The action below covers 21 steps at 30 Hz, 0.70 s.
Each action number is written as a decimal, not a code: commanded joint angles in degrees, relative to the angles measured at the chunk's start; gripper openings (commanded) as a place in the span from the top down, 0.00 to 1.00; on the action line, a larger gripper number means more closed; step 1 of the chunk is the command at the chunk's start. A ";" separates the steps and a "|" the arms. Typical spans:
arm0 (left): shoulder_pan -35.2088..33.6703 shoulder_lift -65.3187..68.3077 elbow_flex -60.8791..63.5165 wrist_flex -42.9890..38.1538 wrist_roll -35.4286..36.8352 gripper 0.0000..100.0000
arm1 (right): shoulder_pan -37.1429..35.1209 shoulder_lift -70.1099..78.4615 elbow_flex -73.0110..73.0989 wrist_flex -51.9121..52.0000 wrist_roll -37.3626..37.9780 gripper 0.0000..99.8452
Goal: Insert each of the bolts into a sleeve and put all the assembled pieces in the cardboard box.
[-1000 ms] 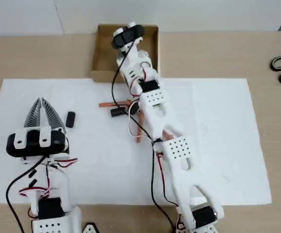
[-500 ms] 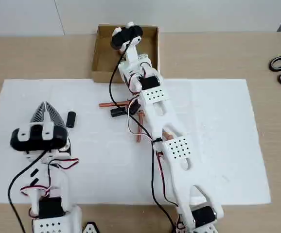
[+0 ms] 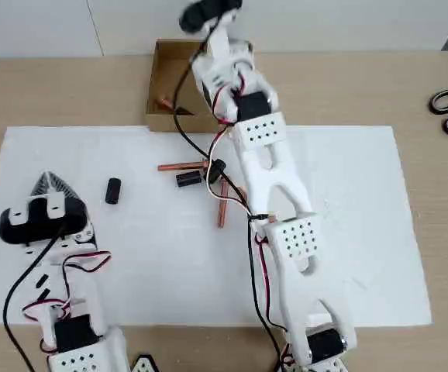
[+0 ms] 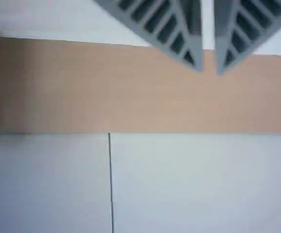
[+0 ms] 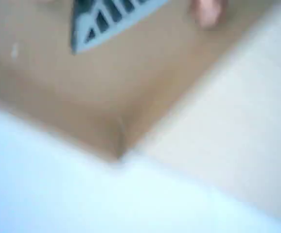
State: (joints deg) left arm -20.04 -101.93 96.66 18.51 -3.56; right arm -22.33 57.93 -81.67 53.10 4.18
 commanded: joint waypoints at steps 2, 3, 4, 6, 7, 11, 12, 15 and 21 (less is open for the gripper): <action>-0.62 0.18 -0.13 0.09 -0.18 0.99 | -1.71 -12.62 -3.34 16.31 0.09 0.81; -0.79 0.18 -0.13 0.18 -0.18 0.99 | -2.33 -13.93 -3.16 19.30 0.09 0.81; -0.97 0.18 -0.13 0.18 -0.18 0.99 | -2.86 -14.90 -2.64 22.55 0.09 0.81; -0.97 0.18 -0.13 1.14 -0.18 0.99 | -3.21 -14.90 -2.20 28.35 0.00 0.81; -0.88 0.18 -0.13 1.93 -0.18 0.99 | -3.21 -14.73 -2.29 30.55 -0.35 0.81; -0.97 0.18 -0.22 5.89 -0.18 0.99 | -2.77 -14.20 -2.11 34.33 -12.04 0.81; -1.05 0.18 -0.75 7.12 -0.18 0.99 | -2.77 -14.20 -1.93 34.95 -16.00 0.81; -1.93 0.18 -3.38 11.78 0.09 0.99 | -3.47 -13.41 -1.85 37.14 -22.68 0.81; -3.87 0.18 -4.88 12.31 0.18 0.99 | -5.32 -9.36 -1.93 40.57 -23.38 0.80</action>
State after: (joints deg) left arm -23.47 -101.93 94.73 30.55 -3.65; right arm -26.90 48.35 -82.46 92.48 -18.42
